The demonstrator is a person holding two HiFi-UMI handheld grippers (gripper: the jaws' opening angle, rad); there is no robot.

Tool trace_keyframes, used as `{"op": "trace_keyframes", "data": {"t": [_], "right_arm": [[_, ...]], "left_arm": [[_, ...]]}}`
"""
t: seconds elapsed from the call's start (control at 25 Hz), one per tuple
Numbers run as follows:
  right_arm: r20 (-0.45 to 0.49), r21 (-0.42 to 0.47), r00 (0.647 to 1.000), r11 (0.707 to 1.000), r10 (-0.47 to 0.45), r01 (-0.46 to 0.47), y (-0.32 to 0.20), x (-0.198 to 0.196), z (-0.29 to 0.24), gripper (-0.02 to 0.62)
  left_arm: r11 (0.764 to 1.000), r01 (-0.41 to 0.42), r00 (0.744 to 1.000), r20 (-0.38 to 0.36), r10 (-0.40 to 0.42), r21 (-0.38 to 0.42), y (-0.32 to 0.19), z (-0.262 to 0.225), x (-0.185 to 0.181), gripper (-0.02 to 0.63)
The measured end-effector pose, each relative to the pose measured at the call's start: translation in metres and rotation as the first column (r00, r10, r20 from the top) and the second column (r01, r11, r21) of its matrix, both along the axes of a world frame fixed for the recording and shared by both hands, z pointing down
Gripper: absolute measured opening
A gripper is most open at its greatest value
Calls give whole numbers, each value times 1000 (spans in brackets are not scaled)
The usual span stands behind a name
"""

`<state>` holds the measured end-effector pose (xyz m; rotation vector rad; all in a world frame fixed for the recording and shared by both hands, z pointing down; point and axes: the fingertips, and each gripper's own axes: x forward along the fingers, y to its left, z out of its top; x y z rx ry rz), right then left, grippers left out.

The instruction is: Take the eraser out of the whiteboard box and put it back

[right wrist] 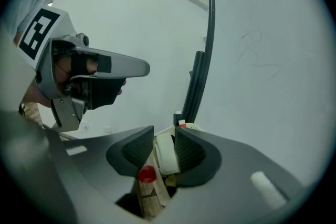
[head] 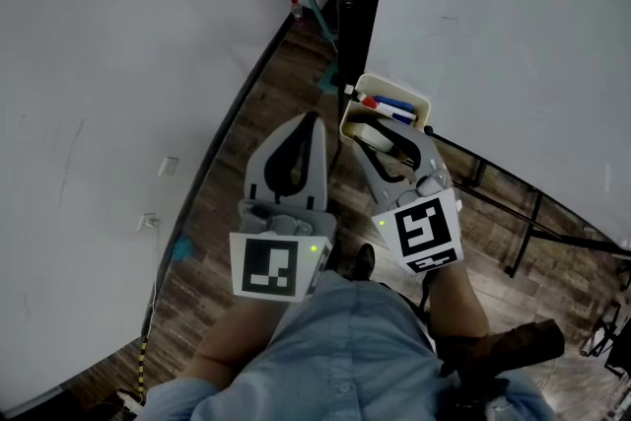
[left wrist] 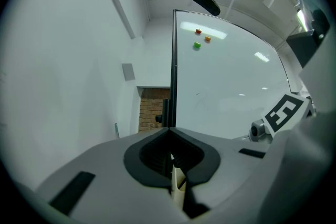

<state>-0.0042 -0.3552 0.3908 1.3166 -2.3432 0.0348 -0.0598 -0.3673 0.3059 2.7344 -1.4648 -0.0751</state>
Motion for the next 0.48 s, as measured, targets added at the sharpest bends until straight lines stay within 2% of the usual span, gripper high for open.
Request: {"op": "trace_keyframes", "data": {"t": [0.28, 0.48], "right_arm": [[37, 63, 999, 998, 1, -3, 11, 0, -25, 123], [127, 149, 992, 988, 14, -33, 25, 8, -60, 102]], "left_arm": [[999, 14, 1000, -5, -14, 35, 17, -14, -5, 3], [998, 8, 1000, -8, -7, 68, 35, -29, -1, 3]]}}
